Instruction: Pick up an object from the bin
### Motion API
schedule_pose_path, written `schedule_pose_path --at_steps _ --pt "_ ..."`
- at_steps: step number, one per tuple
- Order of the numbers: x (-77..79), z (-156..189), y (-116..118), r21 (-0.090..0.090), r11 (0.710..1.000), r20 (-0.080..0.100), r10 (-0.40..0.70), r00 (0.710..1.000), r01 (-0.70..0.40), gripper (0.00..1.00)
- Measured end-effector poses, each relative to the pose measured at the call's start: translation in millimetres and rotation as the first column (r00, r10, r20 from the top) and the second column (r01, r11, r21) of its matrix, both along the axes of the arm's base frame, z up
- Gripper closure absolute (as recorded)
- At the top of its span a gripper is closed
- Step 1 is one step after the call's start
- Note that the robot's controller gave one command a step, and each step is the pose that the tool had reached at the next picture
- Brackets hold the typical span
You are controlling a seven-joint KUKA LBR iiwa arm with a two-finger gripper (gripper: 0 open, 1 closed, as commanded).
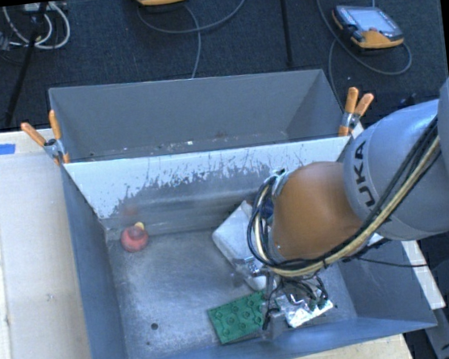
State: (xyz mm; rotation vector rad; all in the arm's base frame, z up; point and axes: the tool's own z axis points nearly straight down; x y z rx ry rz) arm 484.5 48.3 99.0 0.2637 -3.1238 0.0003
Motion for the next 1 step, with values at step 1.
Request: schedule_pose_path --at_steps 1 --pt "-4.7 -28.2 16.0 0.003 1.0 0.021 0.007 1.0 -0.007 0.0"
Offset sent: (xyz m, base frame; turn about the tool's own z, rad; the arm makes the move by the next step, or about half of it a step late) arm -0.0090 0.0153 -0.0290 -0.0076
